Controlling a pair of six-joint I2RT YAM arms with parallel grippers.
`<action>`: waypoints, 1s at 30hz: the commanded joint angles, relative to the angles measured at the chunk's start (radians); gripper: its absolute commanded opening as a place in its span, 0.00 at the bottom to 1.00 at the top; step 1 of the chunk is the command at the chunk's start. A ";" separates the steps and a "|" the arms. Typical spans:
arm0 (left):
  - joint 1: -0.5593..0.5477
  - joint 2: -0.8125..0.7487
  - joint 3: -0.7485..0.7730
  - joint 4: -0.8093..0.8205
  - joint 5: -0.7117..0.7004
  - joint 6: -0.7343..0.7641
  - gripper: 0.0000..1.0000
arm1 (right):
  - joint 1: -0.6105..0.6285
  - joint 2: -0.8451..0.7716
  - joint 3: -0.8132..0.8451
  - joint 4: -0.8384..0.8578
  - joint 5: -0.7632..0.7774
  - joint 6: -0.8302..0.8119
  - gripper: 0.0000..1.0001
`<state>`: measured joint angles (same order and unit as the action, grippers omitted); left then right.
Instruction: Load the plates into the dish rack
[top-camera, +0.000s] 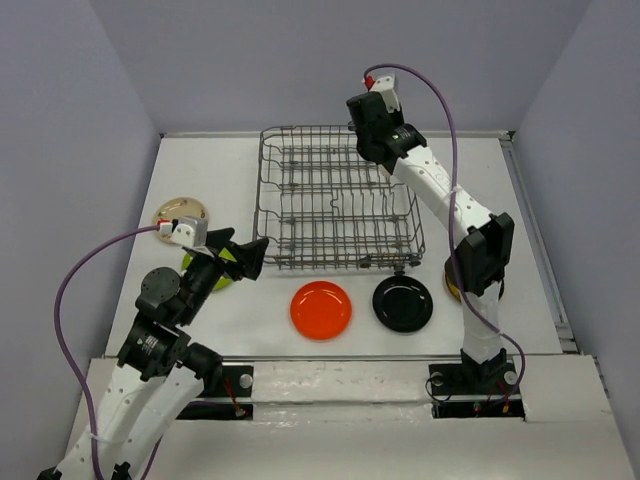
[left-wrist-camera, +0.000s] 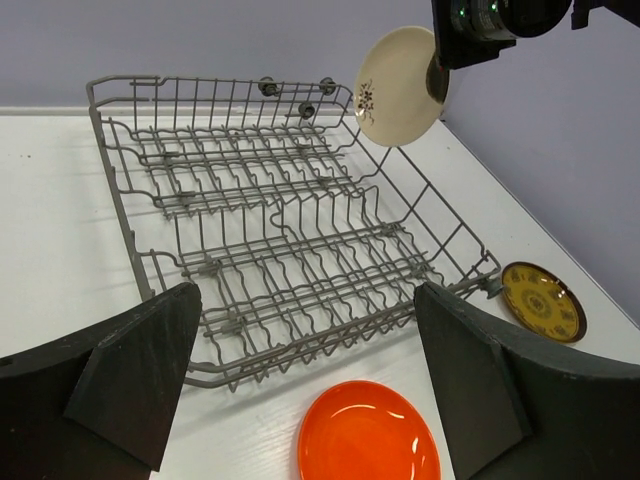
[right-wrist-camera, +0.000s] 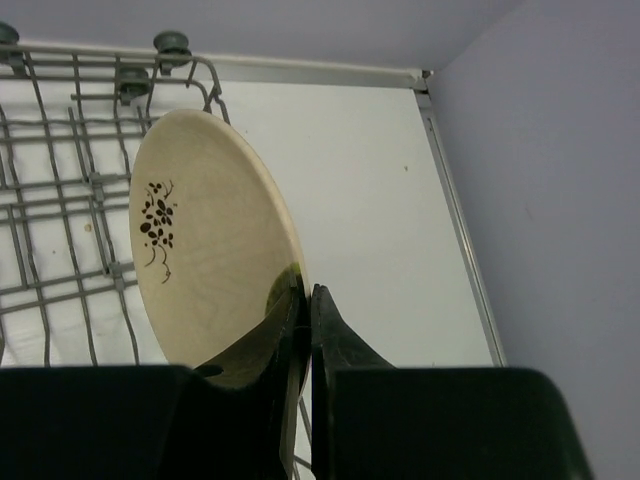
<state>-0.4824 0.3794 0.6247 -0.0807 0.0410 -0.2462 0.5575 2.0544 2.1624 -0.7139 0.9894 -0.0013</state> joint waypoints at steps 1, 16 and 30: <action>-0.001 0.006 0.050 0.028 -0.027 -0.011 0.99 | -0.008 0.015 0.037 -0.136 -0.006 0.110 0.07; -0.007 0.001 0.049 0.033 -0.024 -0.019 0.99 | 0.010 0.092 -0.036 -0.216 -0.067 0.245 0.07; -0.008 -0.002 0.047 0.035 -0.023 -0.019 0.99 | 0.028 0.150 -0.009 -0.233 -0.015 0.204 0.07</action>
<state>-0.4850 0.3794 0.6247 -0.0807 0.0242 -0.2646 0.5632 2.2009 2.1105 -0.9375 0.9199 0.2241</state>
